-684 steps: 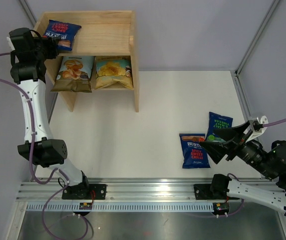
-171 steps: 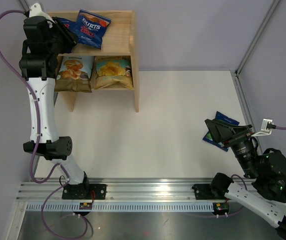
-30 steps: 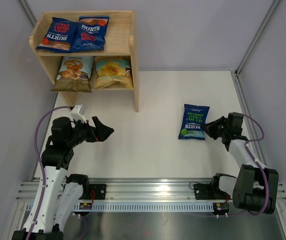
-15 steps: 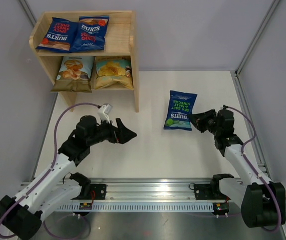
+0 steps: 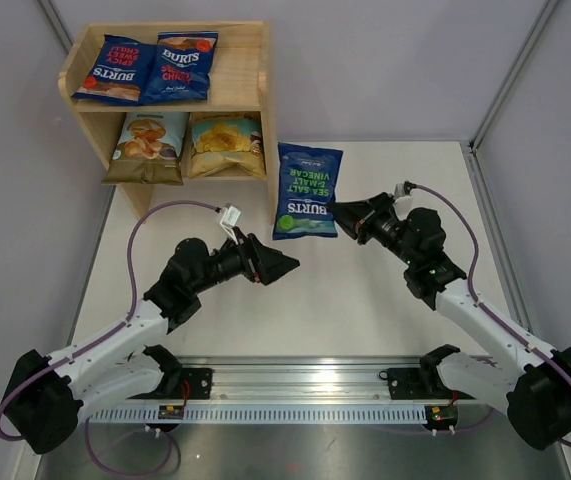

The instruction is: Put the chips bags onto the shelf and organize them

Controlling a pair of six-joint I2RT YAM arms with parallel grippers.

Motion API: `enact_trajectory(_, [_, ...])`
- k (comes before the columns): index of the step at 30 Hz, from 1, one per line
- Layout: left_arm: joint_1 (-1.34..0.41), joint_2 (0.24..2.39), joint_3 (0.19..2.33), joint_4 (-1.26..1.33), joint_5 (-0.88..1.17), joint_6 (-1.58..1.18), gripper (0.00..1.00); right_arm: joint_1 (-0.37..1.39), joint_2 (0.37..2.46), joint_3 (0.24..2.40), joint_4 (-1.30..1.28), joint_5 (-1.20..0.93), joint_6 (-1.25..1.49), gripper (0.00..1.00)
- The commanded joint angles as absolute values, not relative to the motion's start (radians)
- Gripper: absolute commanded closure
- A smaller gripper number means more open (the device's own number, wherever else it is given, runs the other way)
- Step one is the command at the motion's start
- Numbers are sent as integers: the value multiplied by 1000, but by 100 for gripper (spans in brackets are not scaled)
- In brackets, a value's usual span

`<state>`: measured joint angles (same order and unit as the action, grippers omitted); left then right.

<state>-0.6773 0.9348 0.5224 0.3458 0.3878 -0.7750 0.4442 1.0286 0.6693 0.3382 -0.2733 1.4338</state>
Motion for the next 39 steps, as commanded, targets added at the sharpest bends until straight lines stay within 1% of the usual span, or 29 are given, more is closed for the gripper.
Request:
enact_trajectory(1, [-681, 940, 543, 526, 361, -798, 1, 511, 1064, 735, 500, -273, 1497, 100])
enact_trajectory(7, [-681, 908, 551, 508, 327, -773, 1, 618, 1081, 787, 506, -270, 1485, 100])
enact_trajectory(13, [-681, 836, 543, 511, 313, -750, 1, 695, 1086, 792, 499, -247, 1462, 100])
enact_trajectory(18, [-681, 747, 517, 528, 296, -735, 1, 716, 1078, 769, 503, -230, 1462, 100])
enact_trajectory(21, [-681, 684, 500, 511, 249, -729, 1, 730, 1075, 770, 502, -229, 1456, 100])
enact_trajectory(22, [-681, 661, 497, 511, 230, -730, 2, 735, 1075, 776, 503, -227, 1453, 100])
enact_trajectory(24, [-681, 649, 492, 514, 222, -730, 9, 753, 1078, 785, 500, -224, 1445, 100])
enact_trajectory(25, [-681, 649, 494, 512, 227, -733, 18, 759, 1078, 793, 500, -222, 1439, 100])
enact_trajectory(26, [-681, 652, 498, 509, 232, -732, 23, 770, 1083, 798, 499, -221, 1434, 100])
enact_trajectory(27, [-681, 656, 509, 506, 238, -733, 31, 773, 1088, 801, 500, -219, 1434, 100])
enact_trajectory(28, [-681, 661, 514, 503, 247, -736, 50, 778, 1089, 802, 502, -218, 1431, 100])
enact_trajectory(29, [-681, 670, 518, 499, 255, -736, 56, 779, 1091, 802, 505, -219, 1431, 100])
enact_trajectory(31, [-681, 675, 523, 503, 271, -738, 64, 784, 1091, 799, 514, -219, 1428, 100])
enact_trajectory(32, [-681, 675, 525, 503, 273, -738, 73, 784, 1089, 796, 517, -219, 1425, 100])
enact_trajectory(34, [-681, 673, 525, 500, 273, -736, 78, 784, 1075, 787, 514, -213, 1413, 100])
enact_trajectory(35, [-681, 669, 525, 497, 278, -732, 82, 782, 1063, 782, 515, -204, 1402, 100])
enact_trajectory(36, [-681, 669, 526, 495, 281, -730, 82, 784, 1054, 779, 514, -198, 1391, 97])
enact_trajectory(37, [-681, 667, 529, 491, 293, -724, 82, 782, 1045, 772, 506, -189, 1366, 87])
enact_trajectory(39, [-680, 667, 541, 482, 317, -716, 86, 784, 1010, 767, 460, -154, 1342, 76])
